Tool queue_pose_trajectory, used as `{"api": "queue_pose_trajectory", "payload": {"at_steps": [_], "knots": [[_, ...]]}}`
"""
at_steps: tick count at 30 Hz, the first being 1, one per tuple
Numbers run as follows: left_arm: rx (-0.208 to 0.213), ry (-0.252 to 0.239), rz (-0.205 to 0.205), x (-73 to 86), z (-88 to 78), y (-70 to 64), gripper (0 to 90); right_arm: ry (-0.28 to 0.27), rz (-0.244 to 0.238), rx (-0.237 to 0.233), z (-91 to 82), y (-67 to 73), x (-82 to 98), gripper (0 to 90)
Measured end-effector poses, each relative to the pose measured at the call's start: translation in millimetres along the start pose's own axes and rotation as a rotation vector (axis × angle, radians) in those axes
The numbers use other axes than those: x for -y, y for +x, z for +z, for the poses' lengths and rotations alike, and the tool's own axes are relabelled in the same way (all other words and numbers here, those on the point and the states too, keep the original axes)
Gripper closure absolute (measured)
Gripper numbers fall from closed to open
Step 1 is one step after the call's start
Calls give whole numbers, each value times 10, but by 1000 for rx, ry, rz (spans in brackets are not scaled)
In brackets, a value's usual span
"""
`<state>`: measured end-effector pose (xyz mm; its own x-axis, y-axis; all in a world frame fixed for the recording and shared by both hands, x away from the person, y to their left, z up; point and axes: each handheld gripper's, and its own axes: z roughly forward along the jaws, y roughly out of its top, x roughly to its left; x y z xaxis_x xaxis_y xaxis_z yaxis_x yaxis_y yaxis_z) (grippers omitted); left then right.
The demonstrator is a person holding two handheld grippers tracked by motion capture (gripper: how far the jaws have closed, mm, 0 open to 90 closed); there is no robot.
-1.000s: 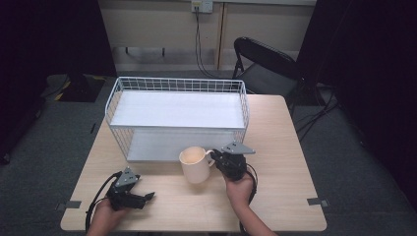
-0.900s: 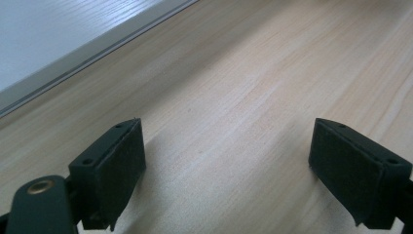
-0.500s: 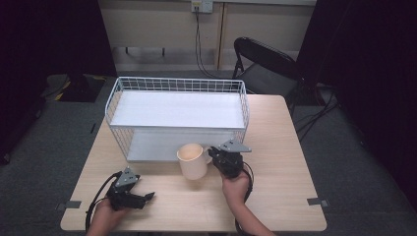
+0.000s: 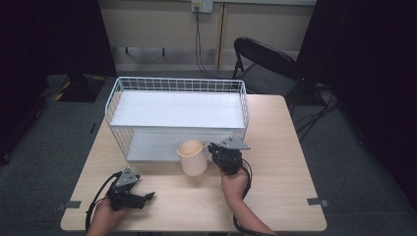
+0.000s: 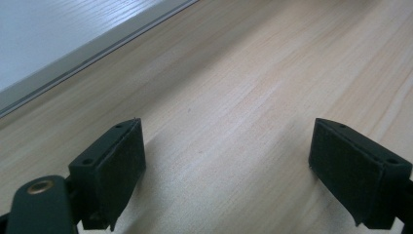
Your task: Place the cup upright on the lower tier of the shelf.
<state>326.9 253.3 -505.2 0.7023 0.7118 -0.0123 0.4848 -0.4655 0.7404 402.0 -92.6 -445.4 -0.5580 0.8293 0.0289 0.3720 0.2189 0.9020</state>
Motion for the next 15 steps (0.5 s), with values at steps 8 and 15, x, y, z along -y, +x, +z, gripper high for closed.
{"api": "queue_pose_trajectory", "payload": {"at_steps": [8, 15], "knots": [[0, 0, 0, 0, 0, 0, 130, -8, 1, 18, 52, 5, -9, 841], [0, 0, 0, 0, 0, 0, 130, 3, 9, 36, 93, -26, 10, 839]]}}
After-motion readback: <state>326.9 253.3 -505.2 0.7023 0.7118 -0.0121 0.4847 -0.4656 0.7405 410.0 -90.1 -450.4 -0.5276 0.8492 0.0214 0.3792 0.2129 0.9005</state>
